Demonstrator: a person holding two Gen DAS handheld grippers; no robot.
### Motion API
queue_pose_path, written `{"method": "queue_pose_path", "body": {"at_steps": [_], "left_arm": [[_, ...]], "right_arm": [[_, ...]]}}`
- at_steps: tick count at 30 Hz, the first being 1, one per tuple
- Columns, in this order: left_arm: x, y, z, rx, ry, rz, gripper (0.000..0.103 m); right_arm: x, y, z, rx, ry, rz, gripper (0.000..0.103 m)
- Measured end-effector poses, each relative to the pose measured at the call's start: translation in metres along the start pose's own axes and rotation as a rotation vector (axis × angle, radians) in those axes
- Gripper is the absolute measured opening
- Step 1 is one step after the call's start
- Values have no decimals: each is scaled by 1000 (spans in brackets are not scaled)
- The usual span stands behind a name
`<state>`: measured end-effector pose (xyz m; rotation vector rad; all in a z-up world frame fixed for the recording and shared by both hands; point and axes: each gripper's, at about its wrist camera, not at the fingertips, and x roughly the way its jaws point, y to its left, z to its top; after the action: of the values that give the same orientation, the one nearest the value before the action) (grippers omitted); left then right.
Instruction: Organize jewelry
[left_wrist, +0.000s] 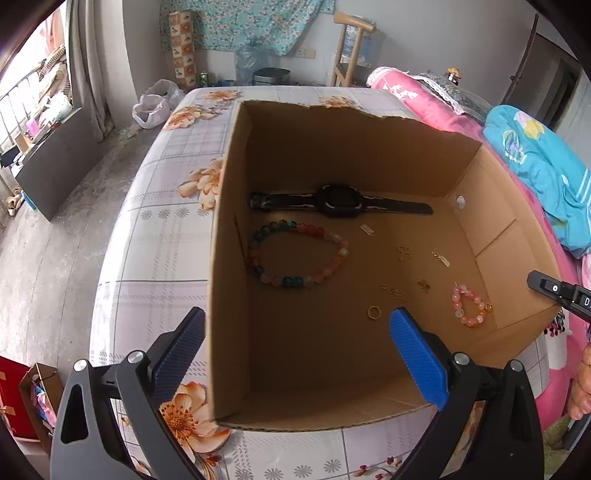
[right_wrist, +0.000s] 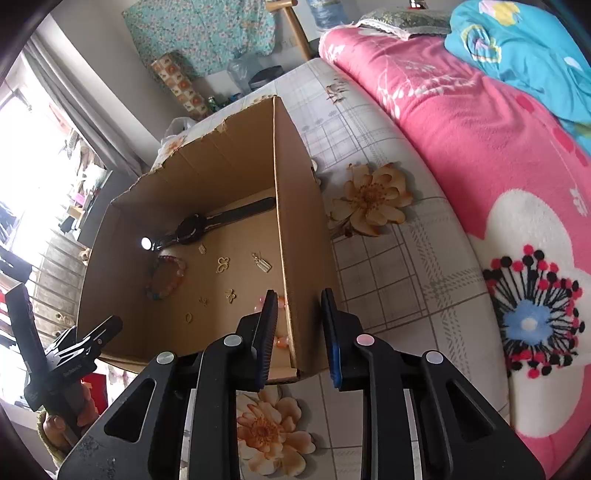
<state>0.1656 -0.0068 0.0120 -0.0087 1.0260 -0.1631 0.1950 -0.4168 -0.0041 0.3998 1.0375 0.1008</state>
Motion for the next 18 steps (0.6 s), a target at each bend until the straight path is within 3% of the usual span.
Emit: {"method": "queue_pose_path", "body": {"at_steps": [18], "left_arm": [[-8, -13, -6, 3, 8, -1, 97]], "right_arm": [[-5, -4, -17, 17, -1, 22, 20]]}}
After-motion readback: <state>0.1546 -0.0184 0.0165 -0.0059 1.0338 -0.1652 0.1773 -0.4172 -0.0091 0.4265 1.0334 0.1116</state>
